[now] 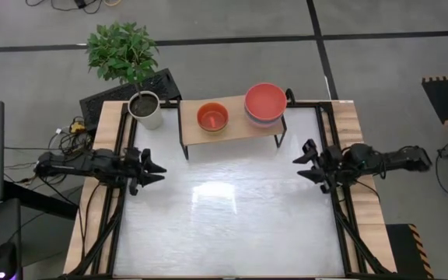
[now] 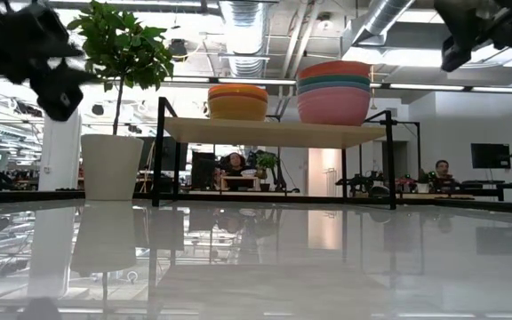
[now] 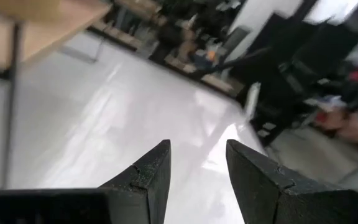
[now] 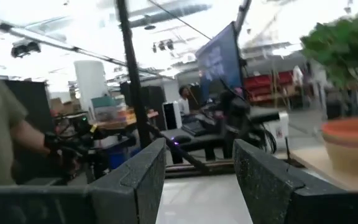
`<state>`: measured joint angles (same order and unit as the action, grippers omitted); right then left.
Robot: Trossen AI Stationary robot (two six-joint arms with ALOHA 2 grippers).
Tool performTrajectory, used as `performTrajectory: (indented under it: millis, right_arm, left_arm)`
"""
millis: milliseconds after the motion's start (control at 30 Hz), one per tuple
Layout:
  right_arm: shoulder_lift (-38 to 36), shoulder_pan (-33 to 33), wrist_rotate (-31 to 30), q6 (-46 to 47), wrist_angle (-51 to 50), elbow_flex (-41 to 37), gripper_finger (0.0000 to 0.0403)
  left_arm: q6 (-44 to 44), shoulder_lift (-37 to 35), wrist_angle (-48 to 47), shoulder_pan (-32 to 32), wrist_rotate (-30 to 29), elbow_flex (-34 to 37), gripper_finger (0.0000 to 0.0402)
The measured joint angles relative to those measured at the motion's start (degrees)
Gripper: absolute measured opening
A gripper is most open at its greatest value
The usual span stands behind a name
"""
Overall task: Place and stack bowls onto a shelf
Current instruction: Return to Home Position
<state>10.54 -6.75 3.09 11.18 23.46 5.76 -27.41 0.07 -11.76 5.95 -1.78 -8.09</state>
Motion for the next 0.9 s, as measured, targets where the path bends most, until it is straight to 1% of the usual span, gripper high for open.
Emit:
performTrajectory:
  millis: [133, 267, 433, 700, 800, 900]
  right_arm:
    - [-1.0, -1.4, 0.0, -5.2, 0.4, -1.4, 0.0212]
    - [-1.0, -1.7, -0.1, -9.5, -3.9, -2.2, 0.0212]
    - [-1.2, -1.9, -0.2, -9.8, -3.8, -5.3, 0.0212]
    - [-1.2, -1.9, -0.5, -11.0, -12.3, -5.3, 0.0212]
    - [-1.2, -1.9, -2.6, -9.6, -13.7, -5.3, 0.0212]
    - [-1.2, -1.8, -4.7, -5.9, -14.3, -5.3, 0.0212]
  left_arm:
    - [1.7, 0.1, -2.4, -0.8, -2.5, 0.0, 0.0140]
    - [3.9, 0.0, -1.6, -1.6, -3.6, 2.3, 0.0140]
    - [5.8, 0.5, 2.4, -2.8, -2.9, 3.9, 0.0140]
    - [7.8, 0.3, 2.4, -4.0, -3.5, 3.9, 0.0140]
    - [8.4, 0.3, 2.5, -4.1, -3.5, 3.9, 0.0140]
    - [7.5, 0.3, 2.5, -4.1, -3.4, 3.9, 0.0140]
